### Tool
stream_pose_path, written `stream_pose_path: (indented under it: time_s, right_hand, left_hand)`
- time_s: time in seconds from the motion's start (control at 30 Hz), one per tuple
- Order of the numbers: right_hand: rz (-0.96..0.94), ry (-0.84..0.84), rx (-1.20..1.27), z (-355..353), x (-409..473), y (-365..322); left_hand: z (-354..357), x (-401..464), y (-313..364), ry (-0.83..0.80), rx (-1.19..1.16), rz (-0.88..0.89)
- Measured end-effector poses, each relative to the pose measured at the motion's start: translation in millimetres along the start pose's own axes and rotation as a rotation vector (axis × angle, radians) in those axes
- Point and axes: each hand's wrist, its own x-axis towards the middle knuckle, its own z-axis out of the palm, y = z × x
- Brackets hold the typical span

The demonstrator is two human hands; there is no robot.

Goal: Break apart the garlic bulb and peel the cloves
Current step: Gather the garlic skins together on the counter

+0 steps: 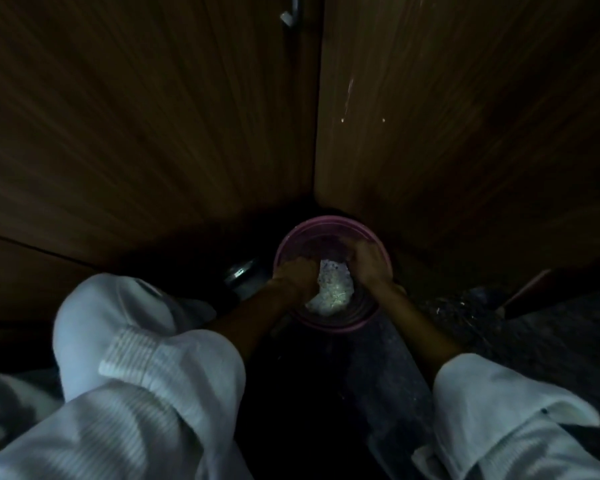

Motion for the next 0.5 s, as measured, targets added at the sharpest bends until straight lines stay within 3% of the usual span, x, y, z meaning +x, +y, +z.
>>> stream_pose_path:
  time_s: [0.17, 0.37, 0.5]
  right_hand:
    - [-0.010, 0.042, -0.007, -12, -7, -12]
    - [0.029, -0.299, -0.195, -14, -27, -32]
    - [-0.077, -0.259, -0.268, -32, -40, -65]
  left_hand:
    - [-10, -5, 3, 0.041, 0.054, 0.011]
    - [-27, -27, 4, 0.077, 0.169, -0.007]
    - [-49, -51, 0, 0.181, 0.244, -0.037]
